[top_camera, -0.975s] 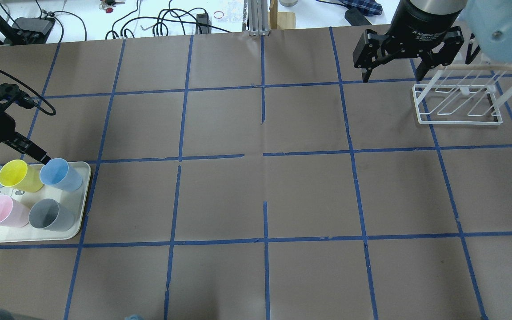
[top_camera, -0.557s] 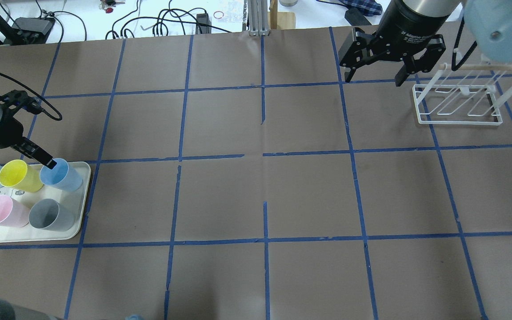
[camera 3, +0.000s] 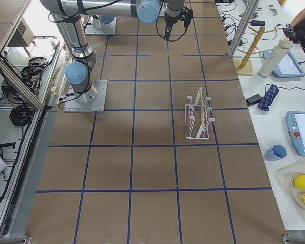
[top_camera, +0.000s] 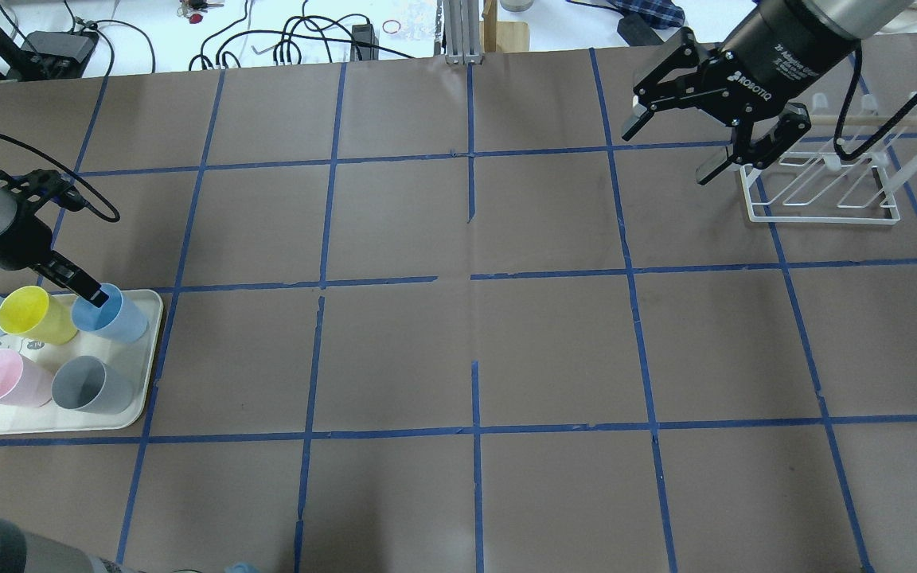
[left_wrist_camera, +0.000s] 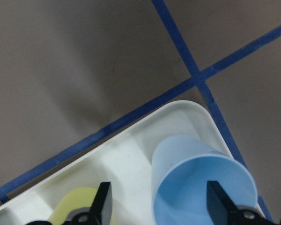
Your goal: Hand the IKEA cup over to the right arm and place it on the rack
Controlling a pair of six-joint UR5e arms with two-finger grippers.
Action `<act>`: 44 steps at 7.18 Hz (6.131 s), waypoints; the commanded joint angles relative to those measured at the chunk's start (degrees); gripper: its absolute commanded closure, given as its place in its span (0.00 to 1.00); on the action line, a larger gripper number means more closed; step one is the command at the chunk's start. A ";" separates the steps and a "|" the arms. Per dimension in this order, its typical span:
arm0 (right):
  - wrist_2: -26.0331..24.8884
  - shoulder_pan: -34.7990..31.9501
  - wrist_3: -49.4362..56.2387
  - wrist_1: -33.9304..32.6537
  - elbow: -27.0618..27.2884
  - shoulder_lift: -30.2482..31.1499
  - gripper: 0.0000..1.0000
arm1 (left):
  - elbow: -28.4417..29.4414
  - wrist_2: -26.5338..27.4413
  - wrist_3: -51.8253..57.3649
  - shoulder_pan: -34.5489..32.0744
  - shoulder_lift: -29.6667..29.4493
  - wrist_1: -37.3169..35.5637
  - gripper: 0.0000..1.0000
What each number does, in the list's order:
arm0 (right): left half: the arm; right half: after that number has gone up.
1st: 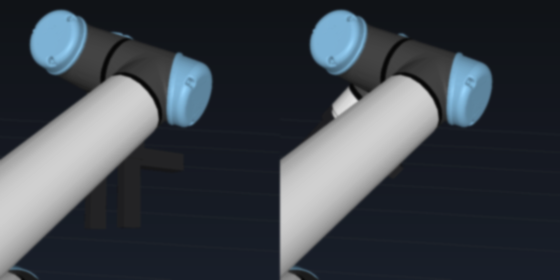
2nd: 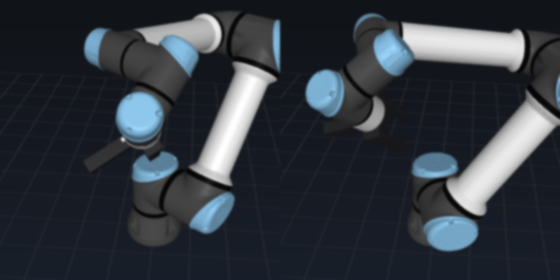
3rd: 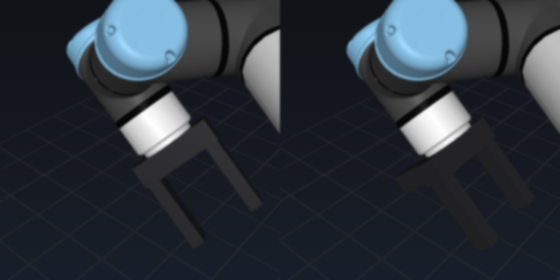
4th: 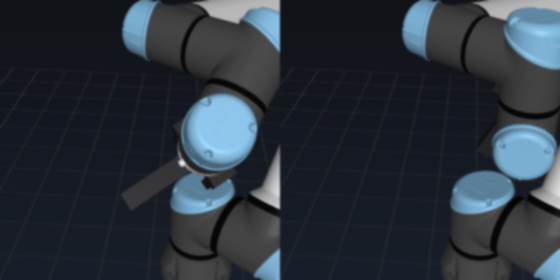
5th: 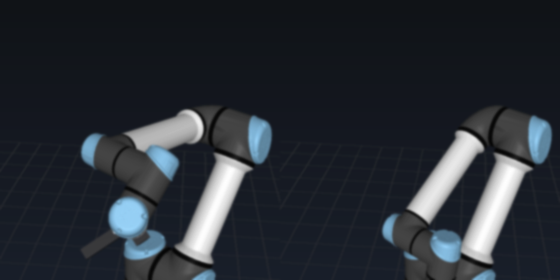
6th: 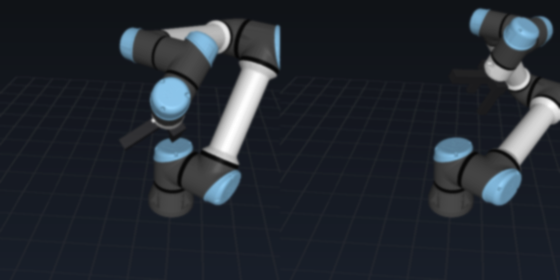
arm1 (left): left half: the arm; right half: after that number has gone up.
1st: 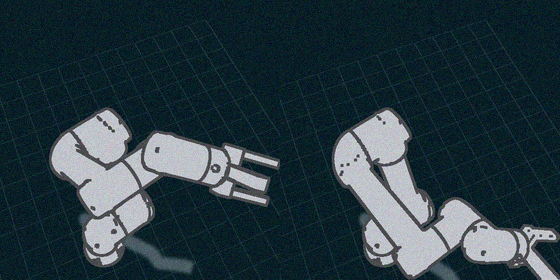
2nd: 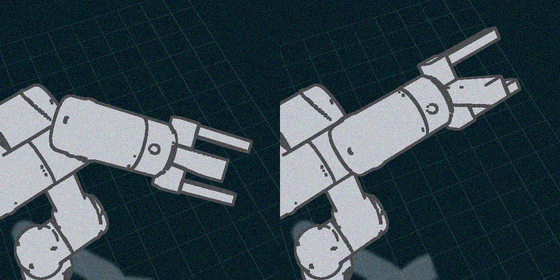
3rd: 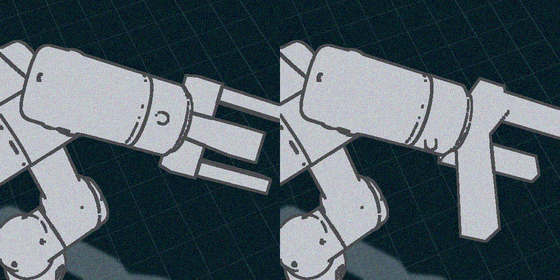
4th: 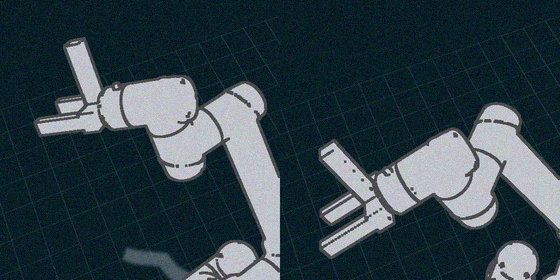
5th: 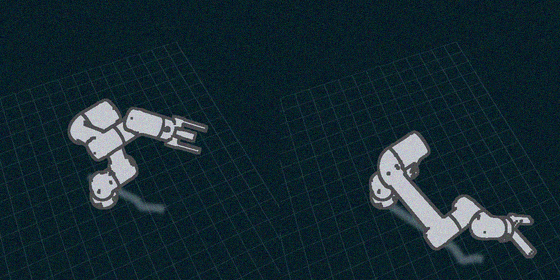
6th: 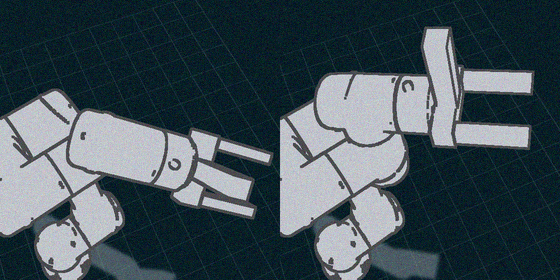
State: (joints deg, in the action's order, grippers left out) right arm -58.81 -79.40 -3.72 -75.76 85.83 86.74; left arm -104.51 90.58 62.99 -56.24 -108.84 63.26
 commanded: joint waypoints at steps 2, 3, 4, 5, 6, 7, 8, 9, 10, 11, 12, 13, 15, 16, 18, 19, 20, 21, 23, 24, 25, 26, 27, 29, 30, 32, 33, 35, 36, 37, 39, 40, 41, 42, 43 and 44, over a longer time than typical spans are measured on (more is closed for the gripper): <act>18.16 3.82 0.38 9.66 3.71 0.53 0.00 | 0.36 0.04 0.03 0.07 -1.81 0.02 0.81; 21.16 3.82 0.29 9.76 4.86 0.62 0.00 | 0.88 0.04 -0.06 -0.01 -1.82 0.20 1.00; 23.80 3.47 0.29 9.76 5.48 0.71 0.00 | 1.58 -0.05 -0.15 -0.10 -1.21 0.98 1.00; 29.05 2.94 0.20 10.19 6.53 0.80 0.00 | 2.63 -0.49 -1.63 -0.19 0.01 4.12 1.00; 32.75 2.15 0.20 10.46 6.97 0.80 0.00 | 5.25 -1.27 -5.21 -0.71 0.72 6.85 1.00; 36.97 1.62 0.20 10.46 6.98 0.71 0.00 | 8.24 -5.72 -10.73 -1.24 1.51 10.71 1.00; 41.19 0.75 0.20 10.46 6.98 0.62 0.00 | 10.53 -12.12 -18.44 -1.85 2.39 15.44 1.00; 43.84 -1.00 0.38 10.37 6.98 0.45 0.00 | 11.77 -18.18 -26.26 -2.64 3.36 21.75 1.00; 45.26 -2.50 1.69 9.68 6.81 0.18 0.00 | 12.22 -28.16 -32.08 -3.09 5.19 29.74 1.00; 44.75 -2.60 4.83 9.58 6.72 0.01 0.00 | 12.31 -33.14 -36.84 -3.87 7.04 34.86 1.00; 44.74 -2.77 9.56 9.58 6.98 -0.52 0.00 | 12.31 -39.71 -41.93 -5.71 9.23 42.14 1.00; 45.01 -2.77 12.48 9.49 6.89 -1.48 0.00 | 12.22 -43.95 -45.64 -7.73 11.69 46.56 1.00; 45.27 -2.86 17.41 9.49 6.89 -1.66 0.00 | 12.22 -54.66 -50.14 -12.30 16.00 57.89 1.00; 46.58 -2.86 21.69 9.49 6.89 -1.66 0.00 | 11.87 -59.85 -49.90 -13.88 17.76 62.81 1.00; 51.24 -2.95 21.57 10.54 6.98 -2.72 0.00 | 9.60 -70.83 -49.37 -18.10 19.18 66.46 1.00; 50.29 -2.52 21.47 11.16 7.07 -2.72 0.00 | 7.24 -76.55 -49.19 -19.25 19.27 66.47 1.00; 50.11 -2.51 21.56 11.95 7.07 -2.63 0.00 | 5.39 -81.13 -48.23 -20.13 19.19 66.47 1.00; 50.11 -2.51 21.65 13.87 7.50 -1.94 0.00 | 4.41 -84.65 -48.05 -21.88 19.19 66.47 1.00; 50.01 -2.95 21.83 15.30 7.68 -1.49 0.00 | 3.17 -88.29 -45.96 -23.39 18.14 65.76 1.00; 50.37 -3.21 21.91 15.03 7.68 -1.40 0.00 | 2.47 -88.38 -44.37 -23.65 17.87 65.76 1.00; 51.41 -4.17 21.83 14.77 7.60 -1.66 0.00 | 1.51 -88.38 -44.27 -23.74 18.30 65.68 1.00; 52.03 -4.96 21.83 14.68 7.59 -1.75 0.00 | 1.15 -88.47 -44.36 -23.83 18.48 65.76 1.00; 52.04 -5.32 21.91 14.42 7.59 -2.19 0.00 | 1.15 -88.47 -44.27 -24.09 18.48 65.76 1.00; 52.13 -6.20 21.83 14.07 7.51 -2.10 0.00 | 1.15 -88.47 -44.27 -24.45 18.22 65.76 1.00; 52.13 -7.16 21.83 13.98 7.51 -2.36 0.00 | 1.15 -89.77 -44.27 -25.40 18.13 65.76 1.00; 52.13 -7.26 21.65 13.54 7.51 -3.07 0.00 | 1.15 -91.11 -44.18 -26.29 17.87 65.76 1.00; 52.21 -7.26 21.13 13.19 7.42 -3.16 0.02 | 1.06 -91.11 -44.18 -26.29 18.04 65.76 1.00; 53.00 -7.26 20.08 13.27 6.98 -3.07 0.03 | 1.06 -91.11 -44.18 -26.29 18.40 65.76 1.00; 53.01 -7.26 20.07 13.27 6.98 -2.90 0.03 | 1.06 -91.11 -44.18 -26.21 18.40 65.76 1.00; 53.01 -7.34 20.07 13.27 6.98 -2.63 0.04 | 1.06 -91.11 -44.18 -26.29 18.40 65.76 1.00; 53.09 -7.26 20.07 13.36 6.98 -2.46 0.08 | 1.06 -91.19 -44.27 -26.29 18.66 65.76 1.00; 53.09 -7.26 20.07 13.27 6.98 -2.54 0.20 | 1.06 -91.19 -44.27 -26.21 18.66 65.76 1.00; 53.09 -7.26 20.07 13.27 6.98 -2.54 0.29 | 1.15 -91.19 -44.27 -26.20 18.75 65.76 1.00; 53.09 -7.26 20.07 13.27 6.89 -2.46 0.34 | 1.15 -91.19 -44.36 -26.20 18.92 65.76 1.00; 54.05 -7.26 19.98 13.36 6.89 -2.37 0.41 | 1.06 -91.11 -44.27 -26.20 19.01 65.76 1.00; 54.15 -7.26 19.98 13.27 6.80 -2.37 0.47 | 1.06 -91.19 -44.53 -26.20 19.10 65.76 1.00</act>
State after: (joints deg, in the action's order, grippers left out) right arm -5.07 -86.66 16.29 -62.44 92.74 84.33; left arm -103.39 -0.61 18.64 -82.42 -89.85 129.01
